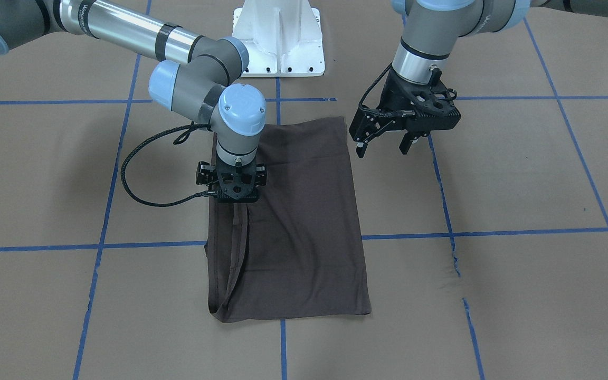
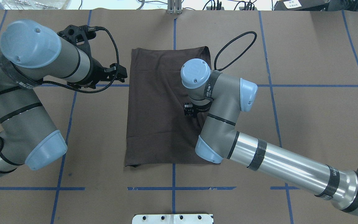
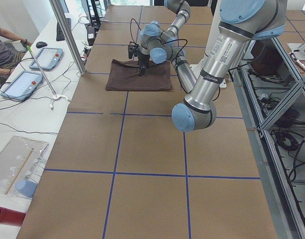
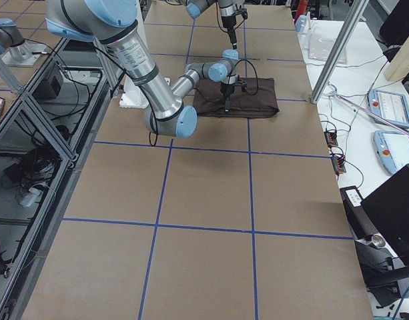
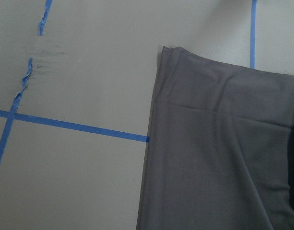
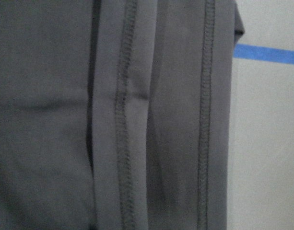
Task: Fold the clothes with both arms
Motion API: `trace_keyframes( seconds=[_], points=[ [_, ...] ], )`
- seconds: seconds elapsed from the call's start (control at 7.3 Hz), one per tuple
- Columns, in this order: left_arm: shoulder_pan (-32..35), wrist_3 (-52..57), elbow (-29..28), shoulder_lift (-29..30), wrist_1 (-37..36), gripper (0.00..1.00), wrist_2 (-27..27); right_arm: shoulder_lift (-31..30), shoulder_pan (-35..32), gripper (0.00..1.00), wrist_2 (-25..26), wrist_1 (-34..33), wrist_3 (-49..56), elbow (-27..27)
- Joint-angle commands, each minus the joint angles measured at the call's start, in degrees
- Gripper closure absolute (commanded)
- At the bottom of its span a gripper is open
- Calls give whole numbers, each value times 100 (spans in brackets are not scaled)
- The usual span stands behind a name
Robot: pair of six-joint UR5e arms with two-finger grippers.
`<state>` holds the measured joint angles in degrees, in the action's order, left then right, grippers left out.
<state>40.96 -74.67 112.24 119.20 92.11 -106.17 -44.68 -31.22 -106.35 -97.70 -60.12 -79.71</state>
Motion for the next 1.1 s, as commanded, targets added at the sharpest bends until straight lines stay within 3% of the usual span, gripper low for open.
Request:
trace_keyframes(
  seconds=[0.0,0.27,0.68,0.96],
  points=[
    [0,-3,0,7,0,0,0,-75,-76,0,-35,-265,70,-88],
    [0,-3,0,16,0,0,0,-355,-234,0,-88,-617,324,-578],
    [-97,-74,-1,68,18,0,9,-881,-331,0,17,-558,604,-643],
    [-97,-74,9,68,17,0,9,-850,-944,0,-279,-592,958,-878]
  ],
)
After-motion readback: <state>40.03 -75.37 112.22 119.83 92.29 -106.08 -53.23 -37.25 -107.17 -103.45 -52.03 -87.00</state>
